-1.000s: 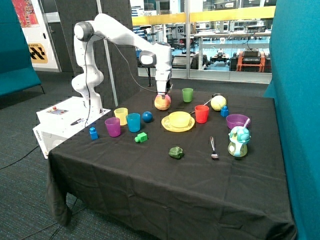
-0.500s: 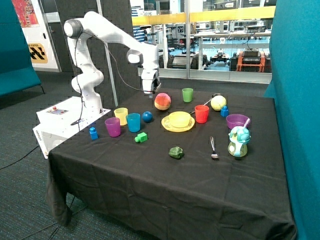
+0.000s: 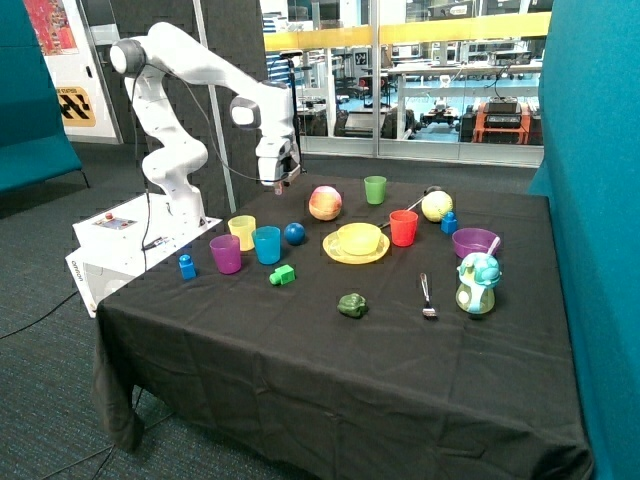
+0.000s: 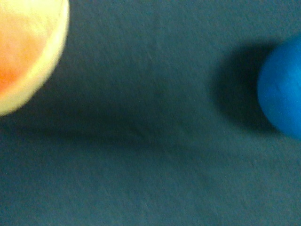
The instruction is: Place the bowl on the plate and the cup in the bowl matching the color
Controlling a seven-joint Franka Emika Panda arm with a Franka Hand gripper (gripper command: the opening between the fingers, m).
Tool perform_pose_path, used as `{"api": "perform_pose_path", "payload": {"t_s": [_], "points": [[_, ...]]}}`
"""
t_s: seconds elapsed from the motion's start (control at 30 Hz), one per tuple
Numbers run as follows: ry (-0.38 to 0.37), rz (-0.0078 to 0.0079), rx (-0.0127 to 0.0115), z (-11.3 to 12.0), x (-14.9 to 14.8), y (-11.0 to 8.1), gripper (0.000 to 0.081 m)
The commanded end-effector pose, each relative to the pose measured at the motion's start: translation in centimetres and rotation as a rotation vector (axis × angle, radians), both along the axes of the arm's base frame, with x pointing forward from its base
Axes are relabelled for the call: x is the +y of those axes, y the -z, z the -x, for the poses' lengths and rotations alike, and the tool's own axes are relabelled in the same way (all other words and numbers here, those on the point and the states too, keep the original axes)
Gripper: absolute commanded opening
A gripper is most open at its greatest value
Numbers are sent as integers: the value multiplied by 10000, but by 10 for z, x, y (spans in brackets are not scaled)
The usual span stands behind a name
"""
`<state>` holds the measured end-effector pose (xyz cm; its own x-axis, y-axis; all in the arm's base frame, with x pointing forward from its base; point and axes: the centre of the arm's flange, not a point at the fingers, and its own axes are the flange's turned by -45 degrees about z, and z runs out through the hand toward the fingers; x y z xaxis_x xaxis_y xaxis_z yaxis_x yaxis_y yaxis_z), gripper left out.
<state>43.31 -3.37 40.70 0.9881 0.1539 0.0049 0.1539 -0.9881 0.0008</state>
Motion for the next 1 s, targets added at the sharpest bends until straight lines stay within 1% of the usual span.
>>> {"api": "perform_pose_path", "payload": {"t_s": [0.0, 0.03, 0.07, 0.13, 0.17, 0.2, 0.23, 0.27, 0.3, 0.33, 0.37, 0.43, 0.47, 0.5, 0.53, 0.57, 0.6, 0.63, 0.67, 0.7, 0.73, 0.77, 0.8, 0.83, 0.87, 0.9, 0.93, 0.97], "points": [[541, -1, 49, 39, -25, -4, 481], [511, -1, 49, 41, -28, -3, 495], [708, -2, 49, 43, -32, -2, 502], [607, -1, 49, 47, -37, 0, 501], [954, -2, 49, 48, -39, 0, 499], [1107, -3, 49, 50, -42, 0, 501], [1097, -3, 49, 52, -44, 0, 503], [838, -2, 49, 53, -48, 0, 498], [1231, -3, 49, 55, -50, 0, 500], [1457, -4, 49, 56, -52, 0, 500], [1525, -4, 49, 58, -55, -1, 499], [832, -2, 49, 60, -61, -2, 508], [1193, -3, 49, 62, -64, -2, 502], [1278, -3, 49, 63, -67, -2, 505], [1933, -5, 49, 65, -69, -2, 506], [1031, -3, 49, 67, -72, -3, 505], [1138, -3, 49, 69, -76, -4, 503], [2185, -5, 49, 69, -77, -3, 503], [1377, -3, 49, 71, -83, -4, 499], [1992, -5, 49, 72, -87, -3, 497], [1546, -4, 49, 74, -91, -3, 496], [1576, -4, 49, 75, -94, -3, 495], [-2336, 6, 49, 65, -102, -12, 495], [3441, -8, 49, 71, -98, -6, 495], [1687, -4, 49, 74, -101, -2, 495], [-2677, 7, 49, 63, -110, -11, 495], [-2677, 7, 49, 57, -114, -15, 494], [2342, -6, 49, 67, -109, -7, 495]]}}
